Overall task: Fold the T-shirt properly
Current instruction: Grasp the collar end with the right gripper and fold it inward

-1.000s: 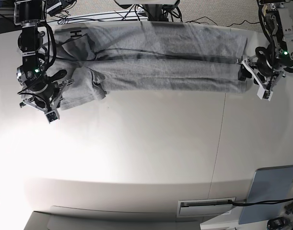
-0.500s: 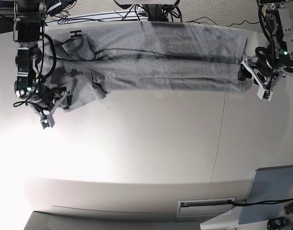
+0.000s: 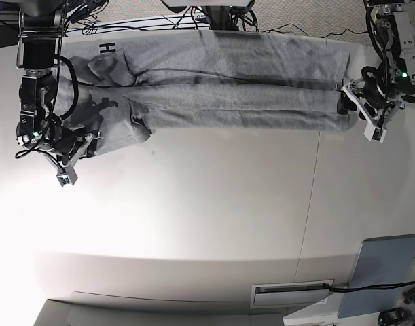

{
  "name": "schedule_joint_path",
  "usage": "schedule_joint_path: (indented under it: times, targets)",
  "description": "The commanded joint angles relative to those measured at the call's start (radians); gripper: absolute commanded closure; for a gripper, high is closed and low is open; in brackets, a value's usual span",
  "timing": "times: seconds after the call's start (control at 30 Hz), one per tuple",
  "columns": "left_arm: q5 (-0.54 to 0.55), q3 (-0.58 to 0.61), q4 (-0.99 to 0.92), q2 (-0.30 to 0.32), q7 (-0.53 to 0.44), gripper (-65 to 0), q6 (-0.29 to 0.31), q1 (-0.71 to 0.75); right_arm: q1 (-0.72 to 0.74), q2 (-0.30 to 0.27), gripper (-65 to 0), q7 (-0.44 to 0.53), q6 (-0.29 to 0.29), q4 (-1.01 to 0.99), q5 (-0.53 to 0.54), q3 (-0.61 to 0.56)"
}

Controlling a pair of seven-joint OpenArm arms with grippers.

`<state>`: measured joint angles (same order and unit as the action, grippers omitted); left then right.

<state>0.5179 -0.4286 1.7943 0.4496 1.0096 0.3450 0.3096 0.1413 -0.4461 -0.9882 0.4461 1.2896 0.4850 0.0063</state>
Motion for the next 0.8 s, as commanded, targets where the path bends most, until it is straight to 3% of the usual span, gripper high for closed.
schedule_joint_path:
  times: [0.0, 0.07, 0.4, 0.53, 0.77]
  targets:
    - [0.007, -0.008, 0.017, 0.018, -0.014, -37.3, -0.003, -0.005, 0.005, -0.011, -3.7, -0.045, 0.006, 0.004, -0.010, 0.001]
    - [0.007, -0.008, 0.017, 0.018, -0.014, -37.3, -0.003, -0.005, 0.005, -0.011, 0.0, -0.047, 0.006, 0.004, -0.011, 0.001]
    - [0.006, -0.008, 0.017, 0.018, -0.014, -37.3, -0.004, -0.005, -0.001, -0.019, 0.0, 0.023, 0.003, 0.049, -0.011, 0.002]
    - [0.006, -0.008, 0.017, 0.018, -0.014, -37.3, -0.003, -0.005, -0.046, -0.037, 0.0, 0.019, -0.032, 0.218, -0.019, 0.002]
    - [0.007, -0.008, 0.017, 0.018, -0.014, -37.3, -0.003, -0.005, -0.293, -0.039, 0.0, 0.040, -0.132, 0.681, -0.248, 0.002]
